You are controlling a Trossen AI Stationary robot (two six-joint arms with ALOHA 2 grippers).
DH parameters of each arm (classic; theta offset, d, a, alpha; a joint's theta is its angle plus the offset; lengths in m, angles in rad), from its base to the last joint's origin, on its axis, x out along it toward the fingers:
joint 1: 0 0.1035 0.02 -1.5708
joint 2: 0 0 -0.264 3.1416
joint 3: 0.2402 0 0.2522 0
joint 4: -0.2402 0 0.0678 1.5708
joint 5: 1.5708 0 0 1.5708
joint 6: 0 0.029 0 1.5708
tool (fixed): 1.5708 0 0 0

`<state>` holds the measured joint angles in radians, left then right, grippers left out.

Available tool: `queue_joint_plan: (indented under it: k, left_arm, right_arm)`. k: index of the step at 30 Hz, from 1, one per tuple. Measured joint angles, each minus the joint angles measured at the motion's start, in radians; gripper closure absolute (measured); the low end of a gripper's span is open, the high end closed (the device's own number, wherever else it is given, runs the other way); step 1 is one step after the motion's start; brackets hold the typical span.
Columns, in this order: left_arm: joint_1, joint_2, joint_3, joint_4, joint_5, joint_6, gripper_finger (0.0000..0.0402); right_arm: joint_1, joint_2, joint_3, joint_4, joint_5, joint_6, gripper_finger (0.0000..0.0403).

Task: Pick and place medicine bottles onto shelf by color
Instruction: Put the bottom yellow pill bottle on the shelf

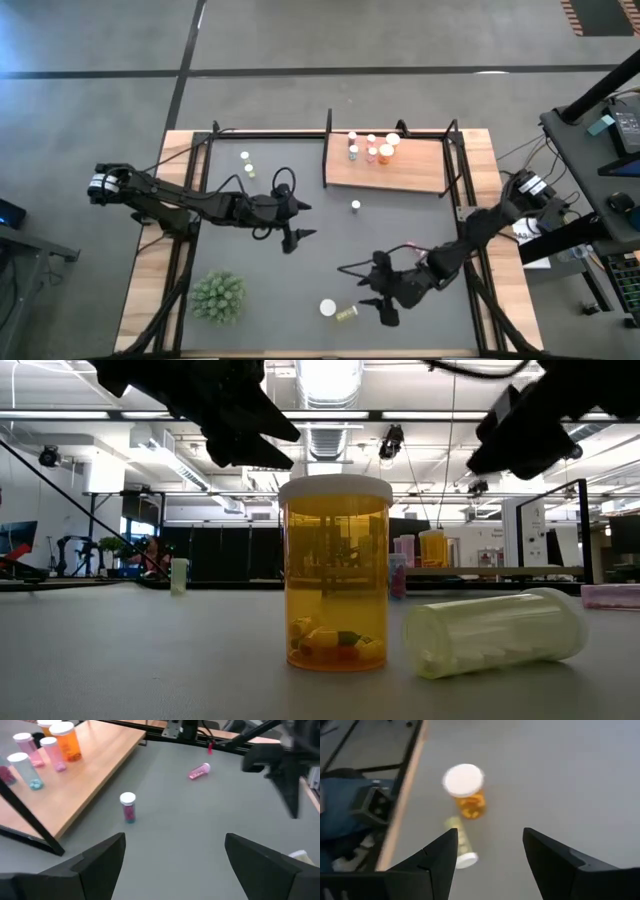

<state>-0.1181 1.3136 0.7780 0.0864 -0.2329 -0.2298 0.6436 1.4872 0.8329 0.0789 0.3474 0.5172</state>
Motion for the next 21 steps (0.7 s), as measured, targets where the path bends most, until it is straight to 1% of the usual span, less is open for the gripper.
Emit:
queue_joint_plan:
  k: [3, 7, 11, 16, 21]
  left_arm:
    - [-0.001, 0.000, 0.000, -0.004, 0.036, 0.000, 0.0077]
    - [-0.002, 0.000, 0.000, -0.020, 0.051, 0.000, 0.0077]
    - [-0.002, 0.000, 0.000, -0.027, 0.050, 0.000, 0.0077]
    - [-0.002, 0.000, 0.000, -0.027, 0.050, 0.000, 0.0077]
    - [-0.002, 0.000, 0.000, -0.027, 0.051, 0.001, 0.0077]
  right_arm:
    - [0.023, 0.053, -0.026, 0.109, 0.052, 0.003, 0.0188]
    - [0.030, 0.159, -0.026, 0.198, 0.056, -0.005, 0.0188]
    - [0.041, 0.253, 0.010, 0.198, 0.054, -0.093, 0.0189]
    - [0.055, 0.303, 0.054, 0.204, 0.053, -0.201, 0.0201]
    - [0.060, 0.307, 0.048, 0.207, 0.052, -0.194, 0.0218]
